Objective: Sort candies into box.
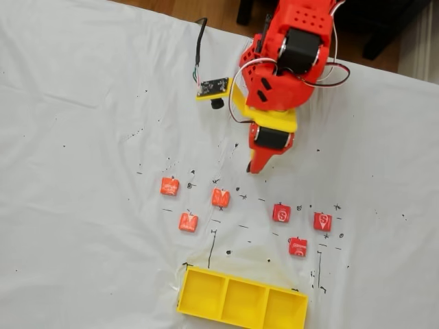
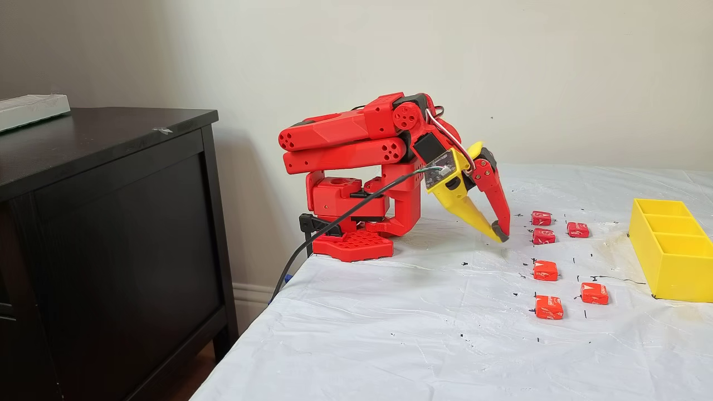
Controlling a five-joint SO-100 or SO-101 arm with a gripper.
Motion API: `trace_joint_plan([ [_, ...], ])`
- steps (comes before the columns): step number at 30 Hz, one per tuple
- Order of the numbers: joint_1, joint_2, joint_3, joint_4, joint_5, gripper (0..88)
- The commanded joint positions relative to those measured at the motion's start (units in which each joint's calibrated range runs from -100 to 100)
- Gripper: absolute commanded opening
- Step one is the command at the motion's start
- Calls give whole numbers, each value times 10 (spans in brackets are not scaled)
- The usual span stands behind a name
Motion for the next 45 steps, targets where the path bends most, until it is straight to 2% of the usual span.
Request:
trace_joint_plan([
  [1, -38, 1, -105, 34, 7, 1],
  [11, -139, 85, -300, 97, 1, 2],
  [22, -208, 384, -614, 184, 8, 1],
  [27, -245, 449, -691, 206, -14, 1],
  [29, -262, 530, -773, 249, -29, 1],
  [34, -262, 658, -857, 250, -67, 1],
  [39, -260, 774, -947, 264, -82, 7],
  [45, -276, 841, -959, 262, -96, 1],
])
